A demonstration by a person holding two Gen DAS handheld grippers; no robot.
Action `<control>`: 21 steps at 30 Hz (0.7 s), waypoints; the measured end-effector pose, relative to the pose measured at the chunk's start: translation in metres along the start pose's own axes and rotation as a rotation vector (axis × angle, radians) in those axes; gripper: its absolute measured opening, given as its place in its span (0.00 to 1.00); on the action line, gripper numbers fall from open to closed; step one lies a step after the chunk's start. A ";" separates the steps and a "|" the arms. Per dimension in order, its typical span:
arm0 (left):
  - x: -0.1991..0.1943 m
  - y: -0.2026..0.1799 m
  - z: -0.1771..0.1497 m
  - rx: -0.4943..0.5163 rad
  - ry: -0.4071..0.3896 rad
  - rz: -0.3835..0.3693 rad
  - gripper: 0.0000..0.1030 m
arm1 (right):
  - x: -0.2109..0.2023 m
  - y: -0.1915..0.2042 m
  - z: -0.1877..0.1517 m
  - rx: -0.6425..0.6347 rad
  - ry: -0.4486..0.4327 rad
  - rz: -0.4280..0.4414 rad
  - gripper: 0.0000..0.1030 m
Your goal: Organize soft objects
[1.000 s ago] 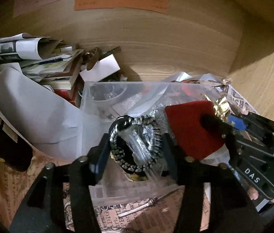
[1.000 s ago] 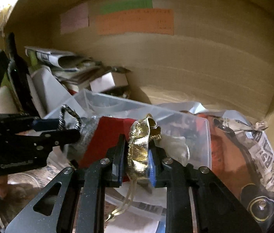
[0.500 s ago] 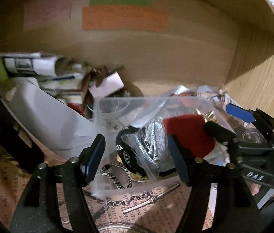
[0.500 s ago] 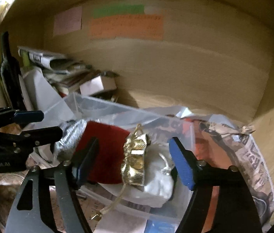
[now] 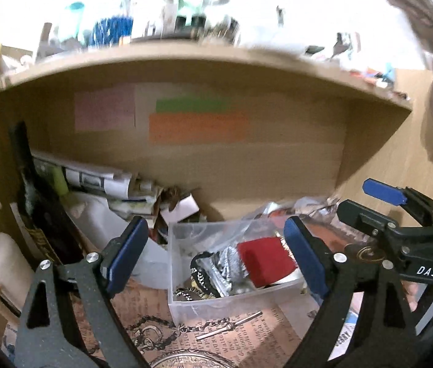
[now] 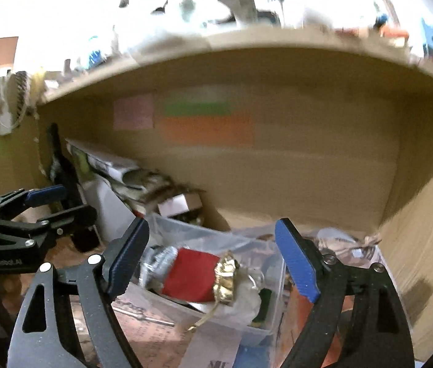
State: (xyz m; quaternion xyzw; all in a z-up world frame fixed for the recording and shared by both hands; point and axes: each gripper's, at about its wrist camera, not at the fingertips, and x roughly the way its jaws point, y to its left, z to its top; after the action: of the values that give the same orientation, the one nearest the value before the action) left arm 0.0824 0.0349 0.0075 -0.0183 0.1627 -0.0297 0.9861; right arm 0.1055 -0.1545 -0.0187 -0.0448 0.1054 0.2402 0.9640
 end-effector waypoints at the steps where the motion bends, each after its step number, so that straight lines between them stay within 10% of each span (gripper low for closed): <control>1: -0.005 -0.001 0.001 0.002 -0.013 0.004 0.96 | -0.005 0.002 0.001 0.003 -0.012 0.006 0.84; 7: -0.028 -0.009 0.001 0.018 -0.069 0.019 0.99 | -0.025 0.011 0.006 0.018 -0.068 -0.008 0.99; 21: -0.044 -0.010 0.001 0.011 -0.091 0.023 1.00 | -0.043 0.016 0.005 0.039 -0.099 -0.001 1.00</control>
State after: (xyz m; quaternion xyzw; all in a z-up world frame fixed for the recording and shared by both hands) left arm 0.0402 0.0278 0.0229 -0.0125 0.1179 -0.0186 0.9928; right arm 0.0619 -0.1591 -0.0045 -0.0142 0.0624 0.2394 0.9688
